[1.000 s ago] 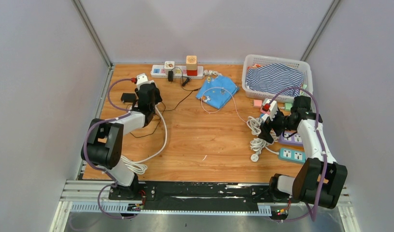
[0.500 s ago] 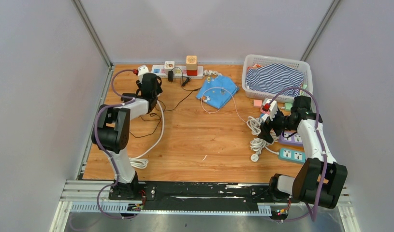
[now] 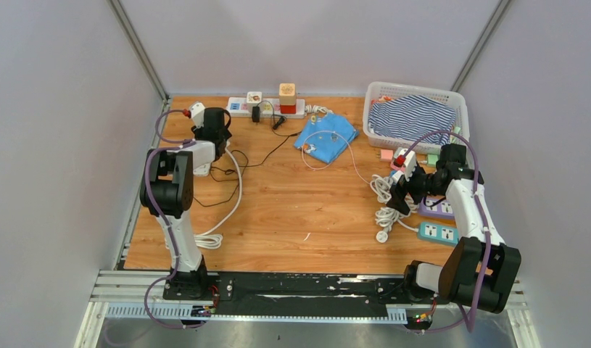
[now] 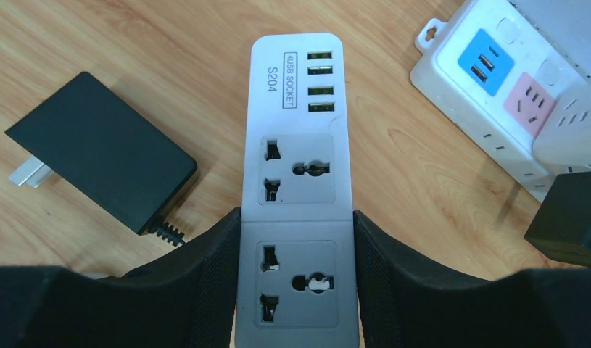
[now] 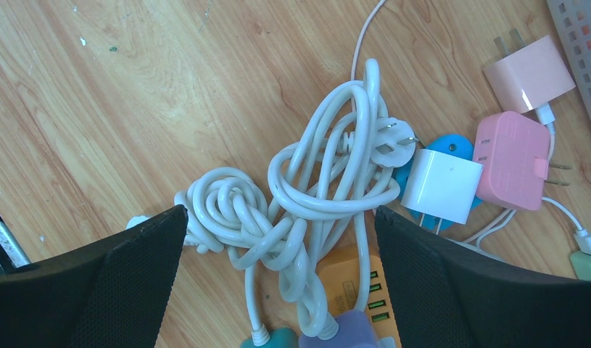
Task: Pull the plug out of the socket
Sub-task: Move the socket to the center of the board.
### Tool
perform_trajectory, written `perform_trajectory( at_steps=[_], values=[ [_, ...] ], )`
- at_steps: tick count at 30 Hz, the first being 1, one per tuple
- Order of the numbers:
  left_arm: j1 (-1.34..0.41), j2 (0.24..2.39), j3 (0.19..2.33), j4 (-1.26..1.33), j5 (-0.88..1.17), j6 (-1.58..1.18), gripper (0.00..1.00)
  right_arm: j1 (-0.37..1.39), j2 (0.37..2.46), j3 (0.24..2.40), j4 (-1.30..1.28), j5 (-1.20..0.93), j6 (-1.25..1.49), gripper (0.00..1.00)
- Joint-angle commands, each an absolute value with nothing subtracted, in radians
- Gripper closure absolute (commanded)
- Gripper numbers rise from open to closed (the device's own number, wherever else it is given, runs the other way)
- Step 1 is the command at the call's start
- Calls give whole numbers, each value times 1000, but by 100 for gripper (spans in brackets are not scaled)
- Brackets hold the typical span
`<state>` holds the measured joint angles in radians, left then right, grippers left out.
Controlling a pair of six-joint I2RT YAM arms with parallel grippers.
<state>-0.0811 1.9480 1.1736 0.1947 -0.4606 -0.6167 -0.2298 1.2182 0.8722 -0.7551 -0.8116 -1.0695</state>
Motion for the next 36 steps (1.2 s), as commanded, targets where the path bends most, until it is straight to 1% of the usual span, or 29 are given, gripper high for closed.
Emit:
perform_trajectory(
  at_steps=[1,10,18,21,22,23,25,26,27,28,36],
  values=[
    [-66,1967,1201,173,-492,-707,96,-241,1209,856,-773,-835,-1082,0],
    [-43,1967,1194,128,-540,-800,92,-242,1210,856,-773,-834,-1081,0],
    [-42,1957,1188,118,-556,-810,77,-242,1208,856,-773,-834,-1080,0],
    [-41,1949,1187,117,-558,-806,67,-241,1207,856,-773,-836,-1079,0],
    [-41,1946,1185,116,-557,-802,62,-241,1207,856,-774,-836,-1079,0],
    [-43,1942,1183,116,-558,-800,54,-241,1207,855,-773,-836,-1078,0],
    [-41,1933,1179,114,-555,-791,28,-242,1206,854,-773,-836,-1080,0],
    [-42,1927,1177,113,-553,-784,13,-242,1206,854,-774,-836,-1080,0],
    [-41,1920,1174,113,-550,-783,2,-242,1206,854,-774,-837,-1079,0],
    [-43,1911,1171,113,-546,-783,0,-242,1205,854,-773,-838,-1080,0],
    [-42,1868,1155,115,-457,-773,0,-242,1200,854,-775,-836,-1079,0]
  ],
)
